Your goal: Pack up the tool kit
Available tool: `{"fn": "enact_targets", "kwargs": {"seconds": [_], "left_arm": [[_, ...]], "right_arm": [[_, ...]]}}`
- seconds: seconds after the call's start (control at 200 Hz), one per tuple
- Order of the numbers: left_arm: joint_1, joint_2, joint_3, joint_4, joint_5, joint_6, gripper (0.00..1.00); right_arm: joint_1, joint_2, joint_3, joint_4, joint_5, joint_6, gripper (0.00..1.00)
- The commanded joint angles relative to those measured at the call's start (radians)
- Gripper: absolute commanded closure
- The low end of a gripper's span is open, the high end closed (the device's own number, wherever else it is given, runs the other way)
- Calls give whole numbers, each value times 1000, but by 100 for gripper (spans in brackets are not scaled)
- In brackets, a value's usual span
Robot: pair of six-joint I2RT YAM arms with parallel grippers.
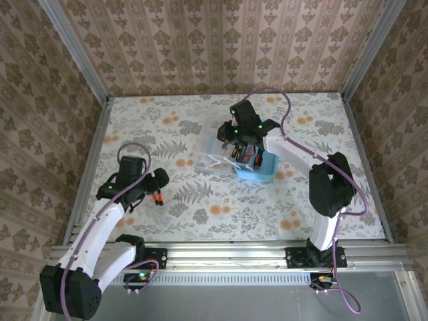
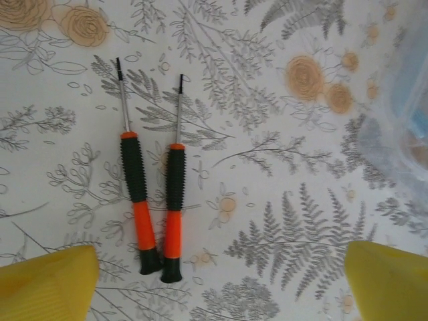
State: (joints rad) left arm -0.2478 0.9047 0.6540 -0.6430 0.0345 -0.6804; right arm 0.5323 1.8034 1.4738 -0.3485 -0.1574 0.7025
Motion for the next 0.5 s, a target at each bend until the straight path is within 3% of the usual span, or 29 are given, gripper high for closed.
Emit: {"fn": "enact_targets", "kwargs": {"seconds": [0.0,0.045,0.115,0.17,0.495], "left_arm": [[15,74,44,10,-43,38,14],[19,116,53,17,-54,45,20],[28,172,59,49,-56,50,40],[31,213,60,71,-69,50,49],[66,363,46,119,-106,61,59]], "right_arm": [[7,-154,-68,9,17,-35,72],[11,-194,-113,38,-4,-44,70],[20,-247,-170,51,-28,-59,68],[27,-285,-215,54,-39,-67,66],[35,-446,-399,74,-18,-55,65]]}}
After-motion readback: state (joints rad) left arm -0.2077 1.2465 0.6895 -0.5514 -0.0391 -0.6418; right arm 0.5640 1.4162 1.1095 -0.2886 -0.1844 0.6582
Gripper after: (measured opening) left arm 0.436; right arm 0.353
